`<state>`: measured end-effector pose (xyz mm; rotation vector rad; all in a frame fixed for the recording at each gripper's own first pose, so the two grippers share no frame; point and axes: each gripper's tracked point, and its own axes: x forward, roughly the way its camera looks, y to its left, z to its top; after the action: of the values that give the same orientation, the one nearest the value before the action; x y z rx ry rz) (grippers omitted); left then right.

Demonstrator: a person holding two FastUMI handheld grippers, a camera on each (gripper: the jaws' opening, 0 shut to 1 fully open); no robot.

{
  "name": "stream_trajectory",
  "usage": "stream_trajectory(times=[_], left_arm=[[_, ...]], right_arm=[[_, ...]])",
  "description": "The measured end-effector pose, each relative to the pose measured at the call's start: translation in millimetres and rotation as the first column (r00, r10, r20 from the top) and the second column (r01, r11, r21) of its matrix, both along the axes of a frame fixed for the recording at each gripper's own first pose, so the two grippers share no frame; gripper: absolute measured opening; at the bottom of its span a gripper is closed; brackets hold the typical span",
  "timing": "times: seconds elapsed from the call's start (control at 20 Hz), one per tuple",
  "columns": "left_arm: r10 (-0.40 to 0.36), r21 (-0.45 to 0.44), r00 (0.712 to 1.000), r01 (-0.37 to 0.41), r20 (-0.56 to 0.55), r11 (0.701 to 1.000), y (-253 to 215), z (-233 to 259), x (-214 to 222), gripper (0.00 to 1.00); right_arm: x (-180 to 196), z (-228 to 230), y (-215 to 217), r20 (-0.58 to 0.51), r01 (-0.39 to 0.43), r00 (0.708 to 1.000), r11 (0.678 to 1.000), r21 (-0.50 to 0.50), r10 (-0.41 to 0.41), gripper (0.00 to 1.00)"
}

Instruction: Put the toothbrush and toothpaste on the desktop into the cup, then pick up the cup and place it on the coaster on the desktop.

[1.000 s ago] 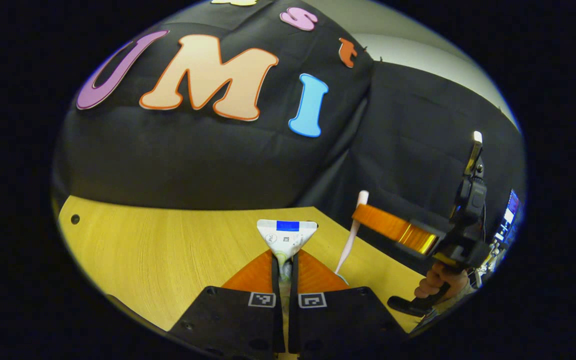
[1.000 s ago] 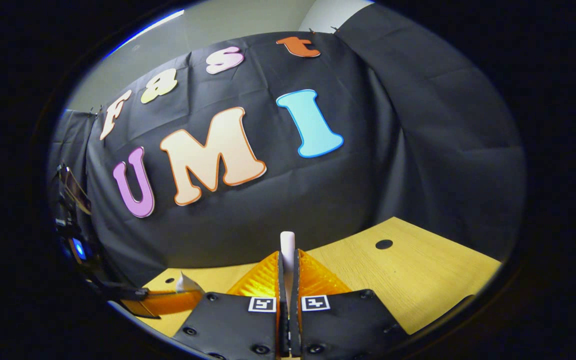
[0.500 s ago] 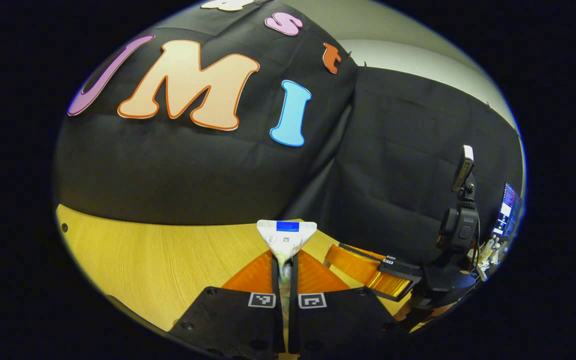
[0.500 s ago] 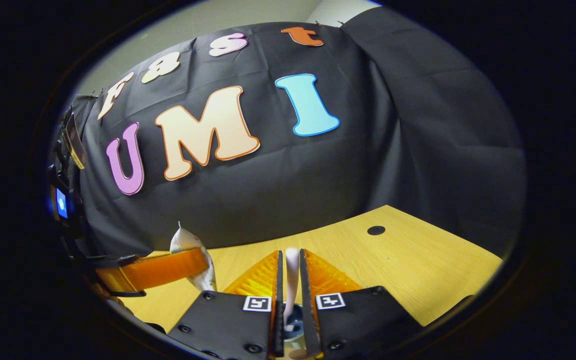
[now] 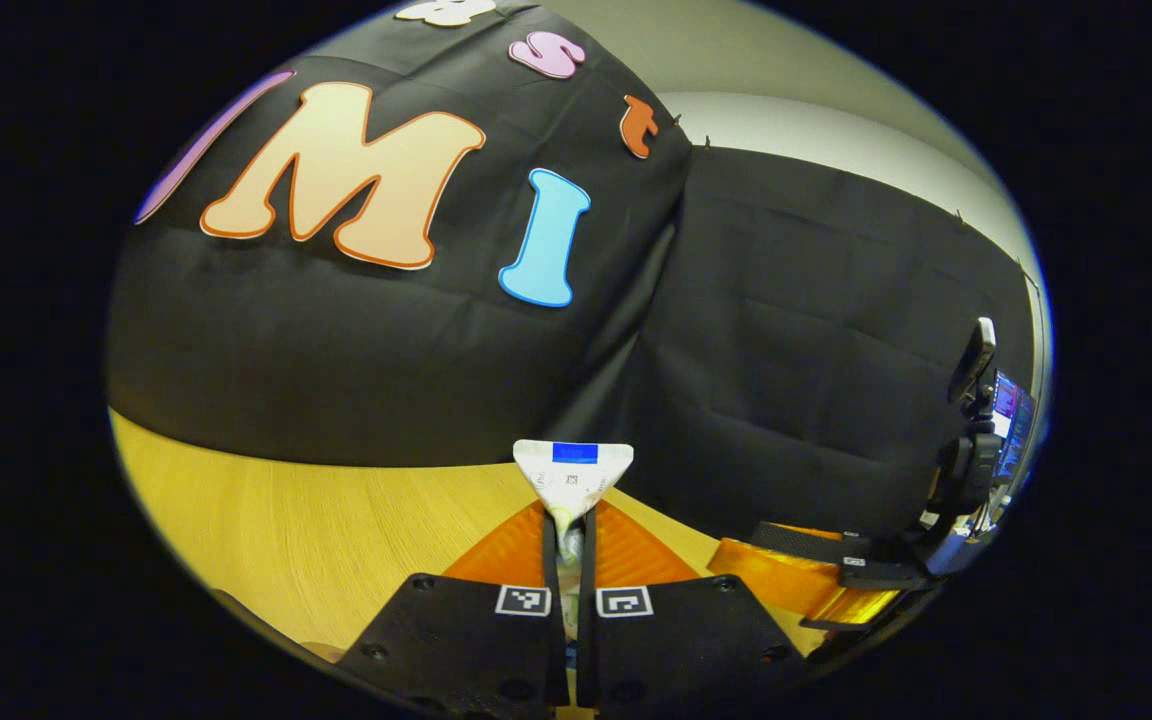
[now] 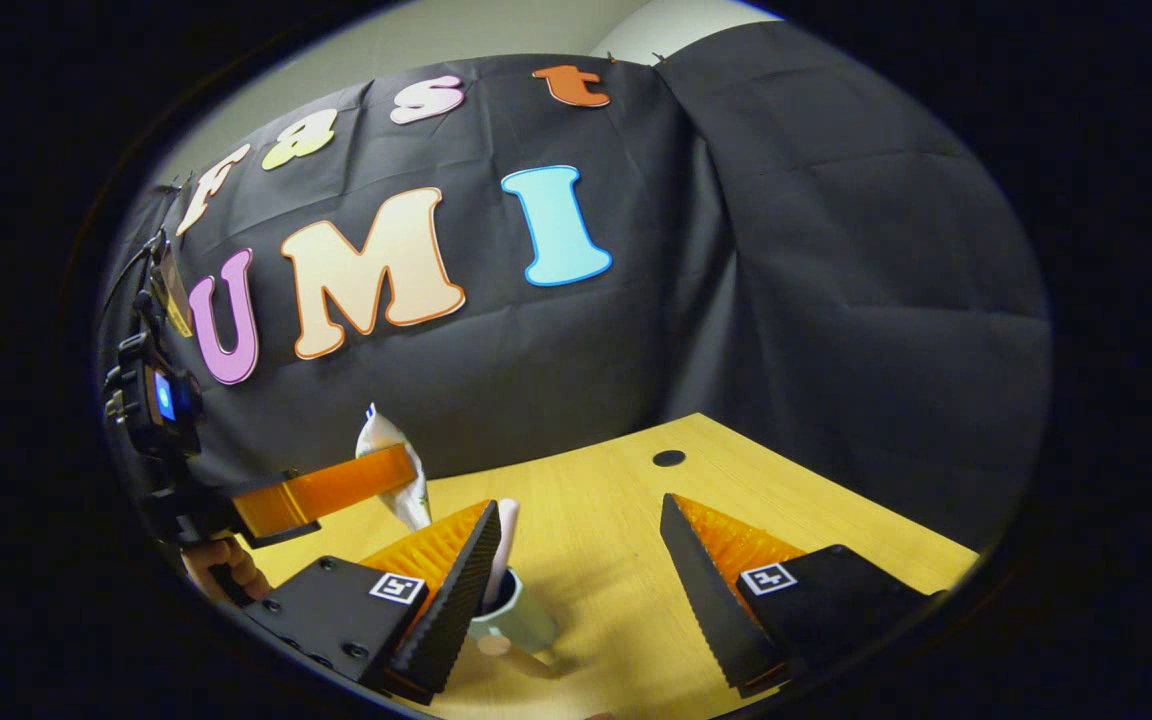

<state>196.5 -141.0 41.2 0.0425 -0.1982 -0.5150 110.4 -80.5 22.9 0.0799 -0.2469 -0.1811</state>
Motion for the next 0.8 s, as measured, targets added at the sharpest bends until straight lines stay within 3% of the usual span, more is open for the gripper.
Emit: stream_trajectory(times=[0.05,0.1,0.15,0.3,0.35,0.4,0.45,0.5,0.6,0.65,0.7,0.75,0.8], left_arm=[[0.005,0.011,1.000,-0.005,0.008,1.000,-1,-4,3,0.02],[0.003,0.025,1.000,-0.004,0.010,1.000,-3,-12,5,0.02],[-0.002,0.039,1.000,0.002,0.011,0.999,-5,-19,6,0.03],[-0.016,0.078,0.999,0.018,-0.032,0.997,-9,-45,5,0.09],[-0.015,0.079,0.999,0.018,-0.049,0.997,-8,-50,2,0.11],[-0.013,0.065,0.999,0.016,-0.043,0.998,-8,-47,-1,0.22],[-0.016,0.053,0.999,0.017,-0.032,0.998,-8,-41,-5,0.31],[-0.017,0.038,1.000,0.018,-0.008,0.999,-6,-33,-11,0.51],[0.001,0.016,0.999,-0.002,0.037,1.000,1,-18,-18,0.92],[0.020,0.011,0.999,-0.020,0.051,1.000,8,-9,-24,0.94],[0.037,0.007,0.997,-0.038,0.069,0.999,14,0,-27,0.93],[0.057,0.001,0.995,-0.057,0.087,0.998,22,9,-33,0.93],[0.079,0.000,0.992,-0.079,0.100,0.997,31,16,-39,0.94]], right_arm=[[-6,-2,-4,-0.003,0.008,1.000,1.000,0.003,-0.008,0.98],[-13,-5,-7,-0.009,0.013,1.000,1.000,0.004,-0.013,0.94],[-18,-6,-10,-0.012,0.017,1.000,1.000,0.004,-0.017,0.98],[-26,-10,-15,-0.037,0.022,0.999,1.000,-0.010,-0.022,0.98],[-30,-10,-15,-0.043,0.018,0.999,1.000,-0.014,-0.018,0.94],[-30,-9,-15,-0.047,0.017,0.999,1.000,-0.019,-0.018,0.98],[-30,-7,-16,-0.046,0.020,0.999,0.999,-0.028,-0.021,0.94],[-31,-5,-15,-0.045,0.017,0.999,0.999,-0.037,-0.018,0.98],[-30,-4,-7,-0.053,-0.007,0.999,0.999,-0.038,0.005,0.98],[-29,-3,-2,-0.058,-0.024,0.998,0.999,-0.036,0.022,0.94],[-28,-1,2,-0.064,-0.038,0.997,0.998,-0.040,0.036,0.98],[-28,-2,7,-0.073,-0.053,0.996,0.997,-0.048,0.049,0.94],[-27,-2,12,-0.085,-0.069,0.994,0.996,-0.052,0.065,0.98]])
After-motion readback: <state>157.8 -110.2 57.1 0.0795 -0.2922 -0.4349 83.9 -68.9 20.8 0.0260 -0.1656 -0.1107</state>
